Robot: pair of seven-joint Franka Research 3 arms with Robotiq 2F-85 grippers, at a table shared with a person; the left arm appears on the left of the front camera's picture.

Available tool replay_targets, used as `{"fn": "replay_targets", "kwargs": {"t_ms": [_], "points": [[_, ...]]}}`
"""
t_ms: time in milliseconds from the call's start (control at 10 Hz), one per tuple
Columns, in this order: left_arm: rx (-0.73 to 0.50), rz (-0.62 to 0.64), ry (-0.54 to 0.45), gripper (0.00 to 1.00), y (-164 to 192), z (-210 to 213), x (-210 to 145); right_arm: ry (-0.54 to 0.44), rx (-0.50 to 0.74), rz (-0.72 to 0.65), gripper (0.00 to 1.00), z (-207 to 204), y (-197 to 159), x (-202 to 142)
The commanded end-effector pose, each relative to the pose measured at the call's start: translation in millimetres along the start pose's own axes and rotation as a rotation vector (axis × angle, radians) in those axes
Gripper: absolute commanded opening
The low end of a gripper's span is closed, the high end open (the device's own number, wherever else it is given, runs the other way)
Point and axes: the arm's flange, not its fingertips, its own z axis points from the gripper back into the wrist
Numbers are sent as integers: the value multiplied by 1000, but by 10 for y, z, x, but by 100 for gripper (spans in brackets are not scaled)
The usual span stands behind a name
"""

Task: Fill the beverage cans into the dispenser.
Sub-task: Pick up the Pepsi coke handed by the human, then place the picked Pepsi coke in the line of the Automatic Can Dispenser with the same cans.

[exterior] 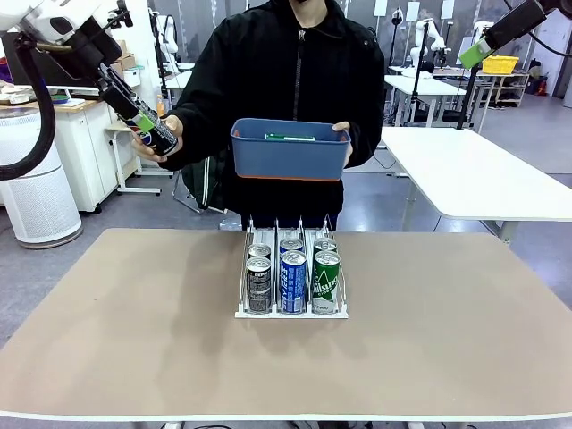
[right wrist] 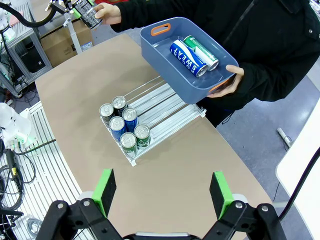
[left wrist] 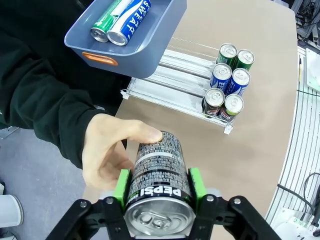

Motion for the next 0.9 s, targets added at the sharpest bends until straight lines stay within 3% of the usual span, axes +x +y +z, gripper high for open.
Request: {"fn": "replay_targets", "kwargs": {"t_ms": [0,800], "points": [[3,1,-1,4,7,8,-8,3,0,1,100,-11,3,-9],[3,1,-1,4,7,8,-8,3,0,1,100,-11,3,-9]]}}
